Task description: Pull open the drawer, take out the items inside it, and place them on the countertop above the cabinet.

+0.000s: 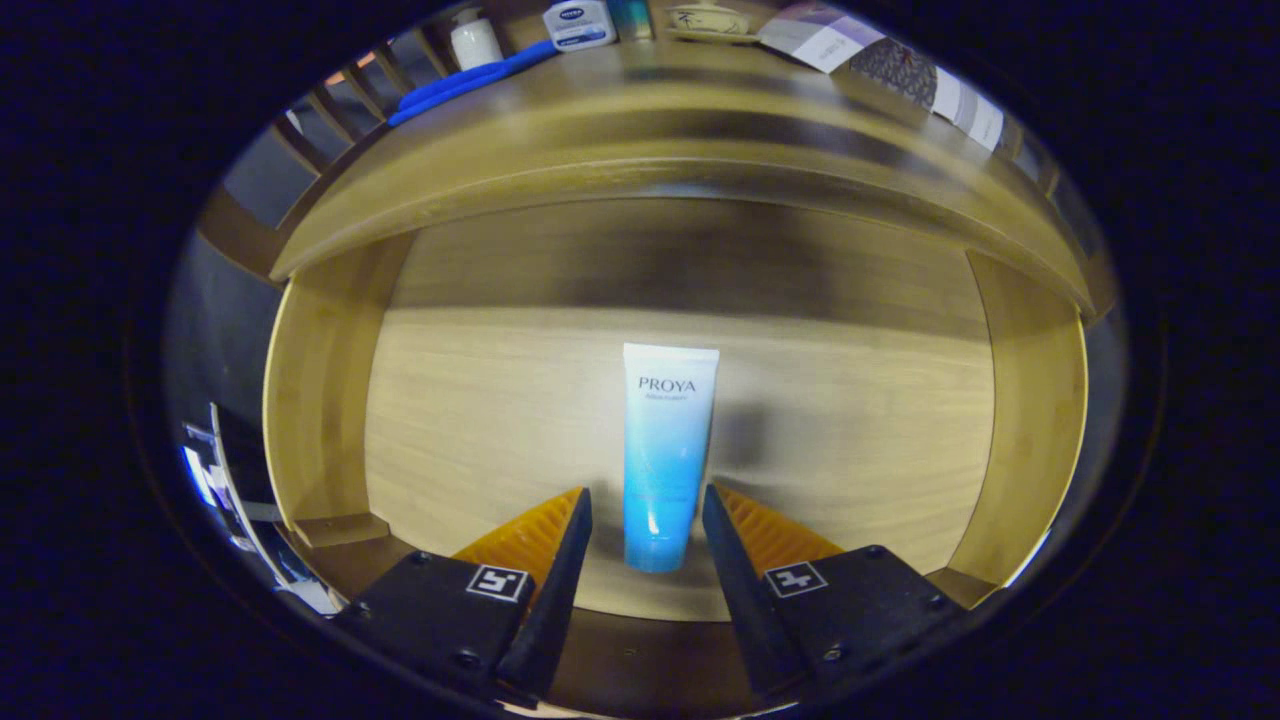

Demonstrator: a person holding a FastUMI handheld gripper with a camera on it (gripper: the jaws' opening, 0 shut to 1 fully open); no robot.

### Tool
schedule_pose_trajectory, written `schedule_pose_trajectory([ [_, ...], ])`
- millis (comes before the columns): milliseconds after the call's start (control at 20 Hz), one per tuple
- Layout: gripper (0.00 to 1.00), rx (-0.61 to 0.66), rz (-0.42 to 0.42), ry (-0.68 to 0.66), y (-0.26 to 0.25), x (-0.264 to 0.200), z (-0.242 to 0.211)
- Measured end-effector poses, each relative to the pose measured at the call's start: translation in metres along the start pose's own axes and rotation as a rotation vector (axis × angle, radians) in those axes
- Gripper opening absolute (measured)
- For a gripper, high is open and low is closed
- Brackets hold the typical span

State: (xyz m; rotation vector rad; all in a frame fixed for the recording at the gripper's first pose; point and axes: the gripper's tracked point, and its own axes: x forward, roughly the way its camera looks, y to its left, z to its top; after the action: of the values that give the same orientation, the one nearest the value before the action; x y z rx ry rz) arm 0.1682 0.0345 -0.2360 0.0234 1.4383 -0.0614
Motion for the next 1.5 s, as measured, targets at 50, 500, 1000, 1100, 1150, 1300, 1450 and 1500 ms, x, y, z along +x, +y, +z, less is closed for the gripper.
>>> schedule_pose_trajectory([
  [50, 0.71, -0.007, -0.003, 0.002, 0.000, 0.002, 0.000],
  [500, 0.44, 0.024, -0.001, -0.066, 0.001, 0.009, 0.003],
  [1000, 0.40, 0.000, 0.032, -0.216, 0.013, -0.050, 0.008],
  [1100, 0.40, -0.007, 0.049, -0.224, 0.018, -0.061, 0.005],
  [1150, 0.40, -0.009, 0.061, -0.233, 0.020, -0.068, 0.006],
  [1300, 0.40, -0.018, 0.071, -0.284, 0.024, -0.097, 0.014],
  [1450, 0.40, -0.023, 0.084, -0.346, 0.024, -0.132, 0.030],
  [1500, 0.40, -0.027, 0.086, -0.366, 0.024, -0.140, 0.036],
])
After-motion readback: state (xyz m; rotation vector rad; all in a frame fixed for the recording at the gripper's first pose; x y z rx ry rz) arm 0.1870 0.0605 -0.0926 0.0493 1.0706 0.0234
